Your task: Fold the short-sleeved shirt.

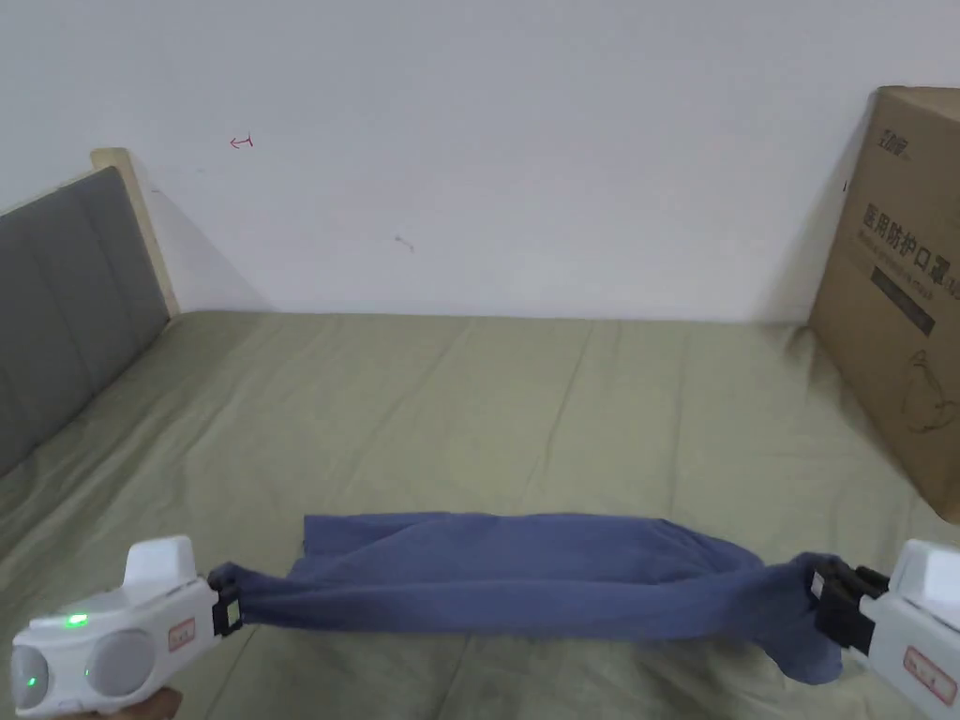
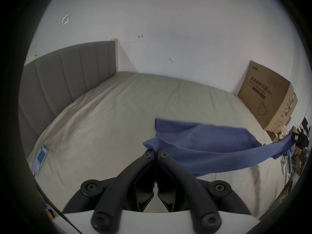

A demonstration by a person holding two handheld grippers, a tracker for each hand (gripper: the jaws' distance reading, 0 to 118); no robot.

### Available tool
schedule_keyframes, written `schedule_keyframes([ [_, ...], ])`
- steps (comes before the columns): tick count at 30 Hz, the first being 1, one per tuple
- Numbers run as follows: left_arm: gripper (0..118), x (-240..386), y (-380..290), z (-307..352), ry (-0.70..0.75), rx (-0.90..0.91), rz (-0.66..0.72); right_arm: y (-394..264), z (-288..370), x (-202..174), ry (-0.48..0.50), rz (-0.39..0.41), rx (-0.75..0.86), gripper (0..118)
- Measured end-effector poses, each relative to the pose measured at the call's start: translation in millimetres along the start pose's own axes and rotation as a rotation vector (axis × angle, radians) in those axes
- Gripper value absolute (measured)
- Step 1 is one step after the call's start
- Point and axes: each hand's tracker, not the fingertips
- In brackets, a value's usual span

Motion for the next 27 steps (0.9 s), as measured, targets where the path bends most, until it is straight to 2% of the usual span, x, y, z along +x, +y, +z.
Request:
schedule_keyframes([
  [9, 0, -28, -97, 57, 0.016, -0.082, 0.033, -83, 76, 9, -0.004, -0.036, -0.075, 2],
  [14, 0, -37, -137, 69, 0.03, -0.126, 0.035, -127, 102, 14, -0.018, -0.06, -0.129, 2],
  [17, 0, -39, -157, 68, 0.05, -0.161, 0.007, -150, 105, 21, -0.038, -0.097, -0.181, 2],
  [23, 0, -40, -191, 53, 0.079, -0.243, 0.032, -200, 80, 28, -0.143, -0.155, -0.339, 2],
  [27, 0, -34, -198, 54, 0.098, -0.249, 0.031, -220, 66, 32, -0.211, -0.225, -0.428, 3],
])
